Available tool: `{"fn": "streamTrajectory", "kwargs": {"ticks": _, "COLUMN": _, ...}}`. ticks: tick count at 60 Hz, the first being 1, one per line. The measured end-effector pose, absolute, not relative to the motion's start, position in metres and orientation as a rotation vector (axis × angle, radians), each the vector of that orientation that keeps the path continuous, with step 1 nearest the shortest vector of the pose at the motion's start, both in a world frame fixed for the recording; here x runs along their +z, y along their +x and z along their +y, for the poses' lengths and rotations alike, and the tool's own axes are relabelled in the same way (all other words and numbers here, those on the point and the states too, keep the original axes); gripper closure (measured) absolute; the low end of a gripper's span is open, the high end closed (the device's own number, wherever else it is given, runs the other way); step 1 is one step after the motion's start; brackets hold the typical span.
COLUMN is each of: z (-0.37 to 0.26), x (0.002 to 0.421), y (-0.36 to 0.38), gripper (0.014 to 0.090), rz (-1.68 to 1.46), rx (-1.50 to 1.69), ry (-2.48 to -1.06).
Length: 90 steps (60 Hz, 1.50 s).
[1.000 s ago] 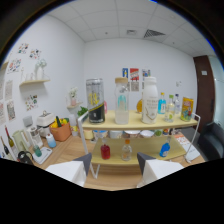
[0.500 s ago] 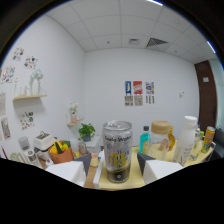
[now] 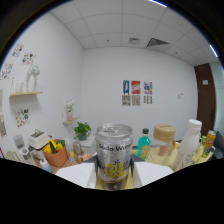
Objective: Make me a cup of Mojito.
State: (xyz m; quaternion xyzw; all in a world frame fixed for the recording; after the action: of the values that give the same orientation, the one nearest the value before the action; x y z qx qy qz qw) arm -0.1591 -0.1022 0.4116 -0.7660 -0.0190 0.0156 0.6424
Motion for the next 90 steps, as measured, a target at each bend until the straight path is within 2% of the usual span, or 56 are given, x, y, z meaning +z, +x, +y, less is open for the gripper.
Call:
{"fn": "streamTrajectory", "kwargs": {"ticks": 16, "z": -0.156, "x": 0.439, "y": -0.144, "gripper": 0.0544, "rz": -0.127, "rx": 0.095, "ry": -1.642}}
{"fn": "streamTrajectory", "kwargs": {"ticks": 22, "z": -0.183, "x": 0.427, "y": -0.129, "gripper": 0.0546, "rz": -0.109, "rx": 0.151, "ry": -1.629}}
{"fn": "streamTrajectory", "kwargs": {"ticks": 28, "z": -0.206, "x": 0.393, "y": -0.112, "gripper": 0.0548, "rz": -0.084, "rx": 0.179, "ry": -1.653}}
{"fn": "streamTrajectory", "kwargs": {"ticks": 45, "z": -0.228, "x": 0.244, "y": -0.070, "gripper": 0.0550, "rz": 0.046, "rx": 0.180, "ry": -1.822}}
{"fn": "streamTrajectory", "kwargs": {"ticks": 57, "z": -0.232, "x": 0.203, "y": -0.053, "gripper": 0.0547, "rz": 0.387, "rx": 0.482, "ry": -1.809}}
{"fn": "streamTrajectory", "kwargs": {"ticks": 64, "z": -0.228, "x": 0.200, "y": -0.045, "gripper": 0.0549, "rz": 0.679, "rx": 0.785, "ry": -1.721}}
{"fn": "streamTrajectory", "kwargs": {"ticks": 73, "z": -0.221, "x": 0.214, "y": -0.040, "gripper": 0.0548, "rz": 1.002, "rx": 1.174, "ry": -1.521}}
{"fn": "streamTrajectory", "kwargs": {"ticks": 83, "z": -0.216, "x": 0.228, "y": -0.030, "gripper": 0.0552, "rz": 1.228, "rx": 1.432, "ry": -1.339}}
{"fn": "streamTrajectory", "kwargs": {"ticks": 90, "z": -0.213, "x": 0.233, "y": -0.019, "gripper": 0.0550, "rz": 1.421, "rx": 1.623, "ry": -1.158}}
